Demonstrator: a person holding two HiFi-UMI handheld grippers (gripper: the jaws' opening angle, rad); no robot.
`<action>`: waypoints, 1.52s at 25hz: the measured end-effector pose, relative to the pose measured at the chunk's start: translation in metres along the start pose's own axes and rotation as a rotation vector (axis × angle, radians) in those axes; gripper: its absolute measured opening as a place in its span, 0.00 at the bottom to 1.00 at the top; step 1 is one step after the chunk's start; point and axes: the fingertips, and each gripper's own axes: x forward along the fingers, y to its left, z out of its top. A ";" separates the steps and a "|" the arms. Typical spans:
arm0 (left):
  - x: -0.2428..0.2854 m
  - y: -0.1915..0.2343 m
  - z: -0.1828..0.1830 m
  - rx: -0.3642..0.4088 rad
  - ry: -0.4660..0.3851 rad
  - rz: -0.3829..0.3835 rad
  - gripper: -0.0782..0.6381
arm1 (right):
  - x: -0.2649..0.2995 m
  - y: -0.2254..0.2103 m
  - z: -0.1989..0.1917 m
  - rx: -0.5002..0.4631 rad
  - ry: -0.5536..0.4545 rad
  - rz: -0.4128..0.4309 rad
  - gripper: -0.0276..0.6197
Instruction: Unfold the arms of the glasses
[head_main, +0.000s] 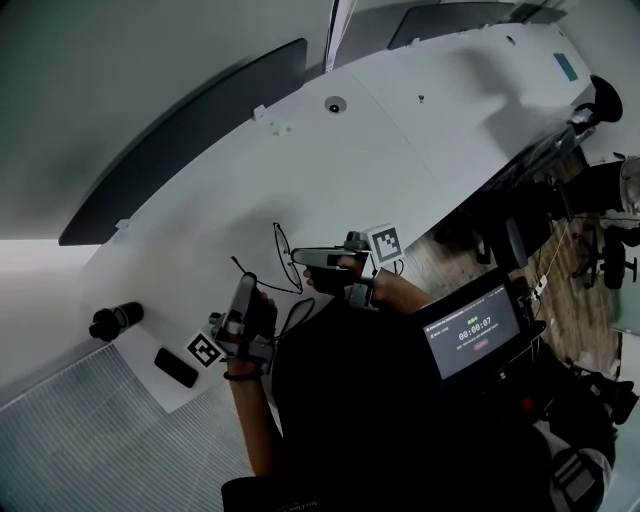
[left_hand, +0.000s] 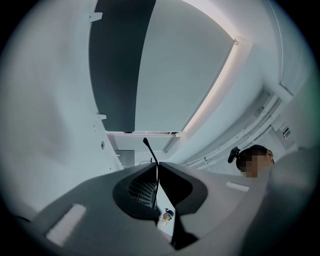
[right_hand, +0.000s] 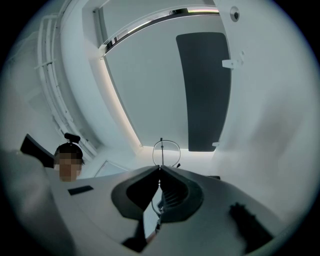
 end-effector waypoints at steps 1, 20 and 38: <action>0.000 0.000 0.000 0.002 -0.001 0.001 0.14 | -0.001 0.000 0.001 -0.001 -0.006 0.000 0.06; -0.004 0.002 0.001 0.006 -0.015 0.009 0.14 | -0.010 -0.005 0.013 0.014 -0.077 -0.014 0.06; -0.012 0.002 -0.001 0.000 -0.027 0.024 0.14 | -0.014 -0.010 0.020 0.026 -0.124 -0.018 0.06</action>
